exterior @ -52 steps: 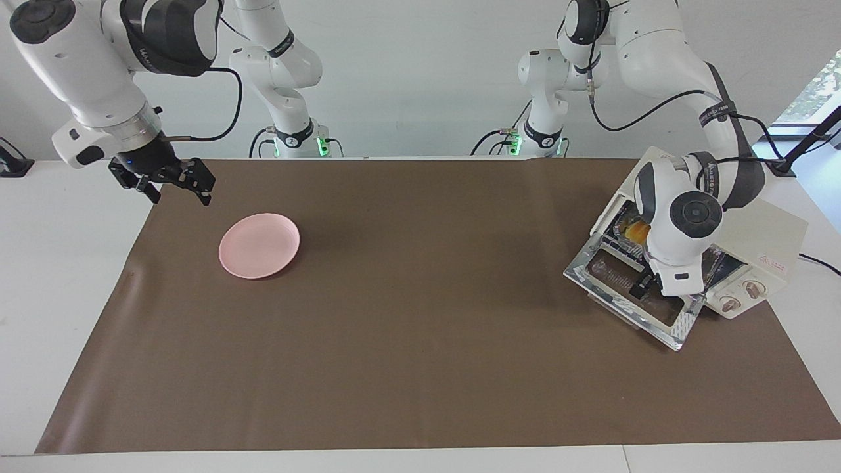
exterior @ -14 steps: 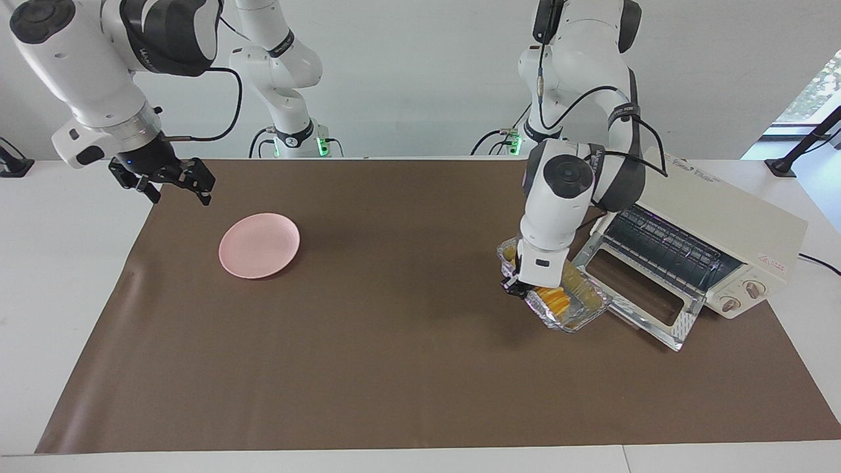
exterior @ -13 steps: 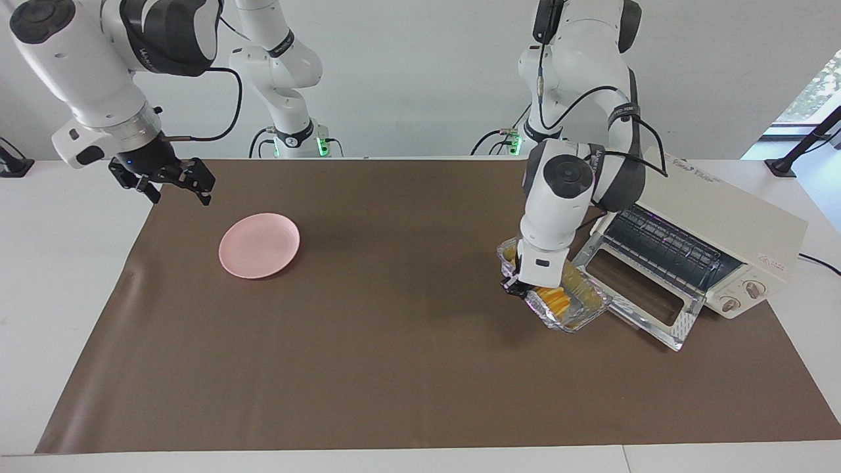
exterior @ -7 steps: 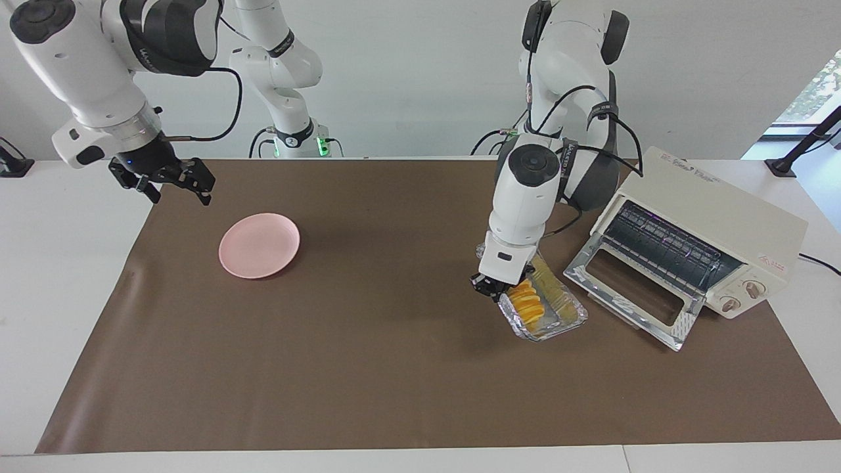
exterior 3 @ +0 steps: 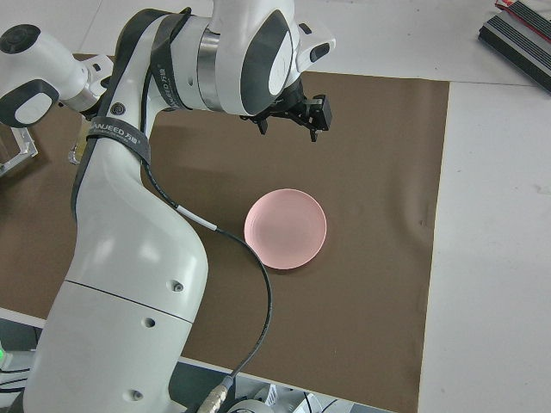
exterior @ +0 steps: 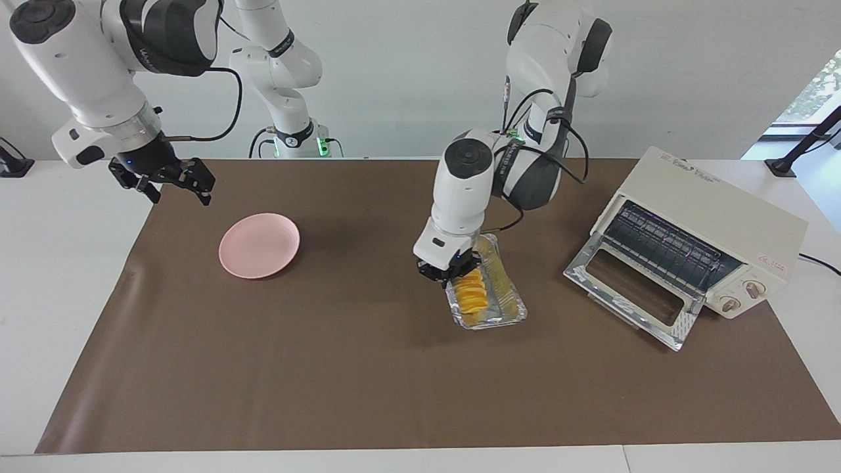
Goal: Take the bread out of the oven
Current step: 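Pull the foil tray out of the oven with the left gripper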
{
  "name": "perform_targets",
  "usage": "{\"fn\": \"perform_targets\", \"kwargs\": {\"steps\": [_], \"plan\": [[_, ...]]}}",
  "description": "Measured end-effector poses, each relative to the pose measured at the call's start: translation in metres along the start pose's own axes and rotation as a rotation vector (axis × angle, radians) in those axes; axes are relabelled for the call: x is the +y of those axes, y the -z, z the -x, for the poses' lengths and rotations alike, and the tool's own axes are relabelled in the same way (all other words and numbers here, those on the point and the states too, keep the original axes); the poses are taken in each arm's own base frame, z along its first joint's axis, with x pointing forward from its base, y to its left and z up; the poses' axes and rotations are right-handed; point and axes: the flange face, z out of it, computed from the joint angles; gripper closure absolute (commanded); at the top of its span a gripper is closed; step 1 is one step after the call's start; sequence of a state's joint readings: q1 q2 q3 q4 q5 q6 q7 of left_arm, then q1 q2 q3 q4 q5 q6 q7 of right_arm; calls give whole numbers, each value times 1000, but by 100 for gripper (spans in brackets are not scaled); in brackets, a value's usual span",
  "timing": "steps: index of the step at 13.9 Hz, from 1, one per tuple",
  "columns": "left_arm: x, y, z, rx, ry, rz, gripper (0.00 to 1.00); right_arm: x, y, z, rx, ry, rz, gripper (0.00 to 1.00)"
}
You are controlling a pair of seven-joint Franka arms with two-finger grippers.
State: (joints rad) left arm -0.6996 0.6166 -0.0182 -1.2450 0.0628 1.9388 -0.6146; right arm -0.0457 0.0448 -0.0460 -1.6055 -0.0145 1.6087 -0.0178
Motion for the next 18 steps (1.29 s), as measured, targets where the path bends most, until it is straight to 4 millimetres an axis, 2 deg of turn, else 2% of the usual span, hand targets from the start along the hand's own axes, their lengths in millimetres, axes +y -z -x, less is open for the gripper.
{"fn": "perform_targets", "kwargs": {"steps": [2, 4, 6, 9, 14, 18], "plan": [[31, -5, 20, 5, -70, -2, 100, 0, 0, 0, 0, 0, 0, 0], [57, -24, 40, -17, -104, -13, 100, 0, 0, 0, 0, 0, 0, 0], [71, -45, 52, -39, -109, -28, 100, 0, 0, 0, 0, 0, 0, 0], [82, -65, 62, -57, -57, -44, 100, 0, 0, 0, 0, 0, 0, 0], [97, -75, 77, -64, -17, -60, 100, 0, 0, 0, 0, 0, 0, 0], [97, -87, 80, -46, -8, -87, 98, 0, 0, 0, 0, 0, 0, 0]]}}
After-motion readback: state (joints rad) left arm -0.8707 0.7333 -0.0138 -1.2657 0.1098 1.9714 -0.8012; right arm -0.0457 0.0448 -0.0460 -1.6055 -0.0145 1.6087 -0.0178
